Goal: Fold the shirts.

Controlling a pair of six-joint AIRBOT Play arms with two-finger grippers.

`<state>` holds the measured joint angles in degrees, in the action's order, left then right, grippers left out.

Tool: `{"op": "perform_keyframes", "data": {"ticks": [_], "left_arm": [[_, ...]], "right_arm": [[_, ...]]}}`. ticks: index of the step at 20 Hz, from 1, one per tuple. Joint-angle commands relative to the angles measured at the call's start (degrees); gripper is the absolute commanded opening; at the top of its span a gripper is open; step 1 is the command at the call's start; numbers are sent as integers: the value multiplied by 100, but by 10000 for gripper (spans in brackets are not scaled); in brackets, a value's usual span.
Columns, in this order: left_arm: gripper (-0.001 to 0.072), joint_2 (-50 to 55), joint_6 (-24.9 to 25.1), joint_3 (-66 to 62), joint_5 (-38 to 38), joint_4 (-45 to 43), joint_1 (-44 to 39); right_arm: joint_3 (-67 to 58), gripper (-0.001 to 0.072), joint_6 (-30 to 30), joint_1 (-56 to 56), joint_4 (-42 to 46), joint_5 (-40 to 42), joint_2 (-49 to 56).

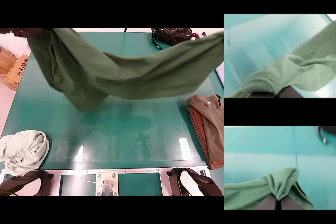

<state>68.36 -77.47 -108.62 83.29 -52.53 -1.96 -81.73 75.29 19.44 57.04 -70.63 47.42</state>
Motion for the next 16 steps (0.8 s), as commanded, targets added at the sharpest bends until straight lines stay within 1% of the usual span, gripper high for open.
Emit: {"op": "perform_keyframes", "data": {"ticks": [1,2,4,5,7,9,12,13,14,15,16], "left_arm": [[25,-11,4,704,83,-199,4],[26,-11,66,1193,59,-181,4],[26,22,313,2306,-140,-166,4],[26,107,446,2900,-365,-153,4],[26,450,614,3851,-973,-87,4],[26,999,597,4214,-1537,-79,4],[28,1480,595,4205,-2184,92,4],[76,1493,595,4194,-2385,63,7],[395,1484,584,4135,-2400,48,50],[654,1484,468,4002,-2232,28,140],[672,1482,398,3842,-1915,24,269]], "right_arm": [[1156,17,101,-9,190,-17,-70],[1727,17,101,-9,192,116,-42],[2994,17,92,-61,138,708,107],[3598,18,-39,-177,22,1169,278],[4293,18,-341,-435,-334,2022,894],[4264,18,-378,-603,-614,2430,1766],[3615,18,-378,-621,-778,2485,2739],[3375,18,-378,-610,-772,2422,2870],[3158,49,-378,-579,-726,2334,2887],[2940,180,-378,-535,-623,2192,2857],[2708,323,-374,-433,-463,1912,2820]]}}
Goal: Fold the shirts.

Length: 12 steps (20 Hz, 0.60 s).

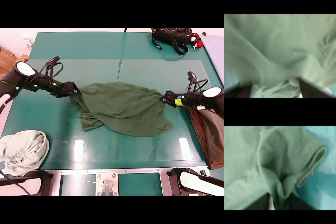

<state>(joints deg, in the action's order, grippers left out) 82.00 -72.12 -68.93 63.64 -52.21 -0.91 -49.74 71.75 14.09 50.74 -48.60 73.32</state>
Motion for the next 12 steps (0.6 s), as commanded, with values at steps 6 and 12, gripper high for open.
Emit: {"op": "perform_keyframes", "data": {"ticks": [6,12], "left_arm": [[672,94,-251,-546,2345,-11,1027],[671,-7,70,1134,1008,251,918]], "right_arm": [[-608,352,323,1401,619,-1805,-380],[887,194,570,2671,693,-1727,-1394]]}}
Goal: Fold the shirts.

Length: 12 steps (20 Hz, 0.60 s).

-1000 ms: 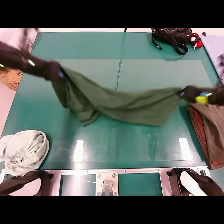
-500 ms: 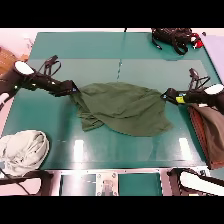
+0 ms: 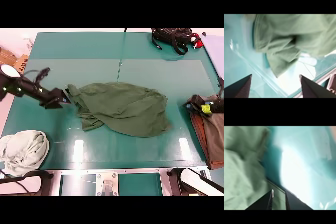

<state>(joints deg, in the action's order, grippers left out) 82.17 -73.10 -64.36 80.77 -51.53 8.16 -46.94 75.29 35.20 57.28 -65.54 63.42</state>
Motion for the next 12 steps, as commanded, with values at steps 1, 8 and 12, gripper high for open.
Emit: {"op": "perform_keyframes", "data": {"ticks": [1,8,12], "left_arm": [[671,2,249,914,-1176,286,11],[670,778,1202,1132,-1681,1528,11],[478,1185,1423,1134,-1537,1768,-214]], "right_arm": [[824,194,232,693,35,17,-481],[1744,197,229,726,-186,299,-490],[2037,240,225,662,-417,448,-487]]}}
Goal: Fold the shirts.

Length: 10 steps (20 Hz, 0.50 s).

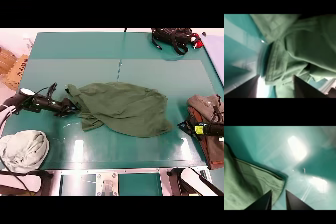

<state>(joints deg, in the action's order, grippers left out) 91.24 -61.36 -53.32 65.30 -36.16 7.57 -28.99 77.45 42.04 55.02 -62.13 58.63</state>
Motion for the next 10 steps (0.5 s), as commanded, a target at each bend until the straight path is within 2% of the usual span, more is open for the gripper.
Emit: {"op": "perform_keyframes", "data": {"ticks": [1,2,3,4,5,10], "left_arm": [[478,337,330,28,85,236,-271],[477,350,358,28,68,229,-393],[441,350,426,22,11,251,-472],[159,350,481,-4,-31,245,-503],[27,348,485,-57,-33,245,-496],[26,348,358,-407,160,195,-496]], "right_arm": [[308,256,-4,-22,-258,116,-9],[352,271,-11,-22,-291,125,-9],[378,272,-13,-24,-321,125,-9],[387,273,-13,-57,-382,127,-9],[387,274,-59,-122,-433,127,-9],[389,274,-138,-629,-529,278,146]]}}
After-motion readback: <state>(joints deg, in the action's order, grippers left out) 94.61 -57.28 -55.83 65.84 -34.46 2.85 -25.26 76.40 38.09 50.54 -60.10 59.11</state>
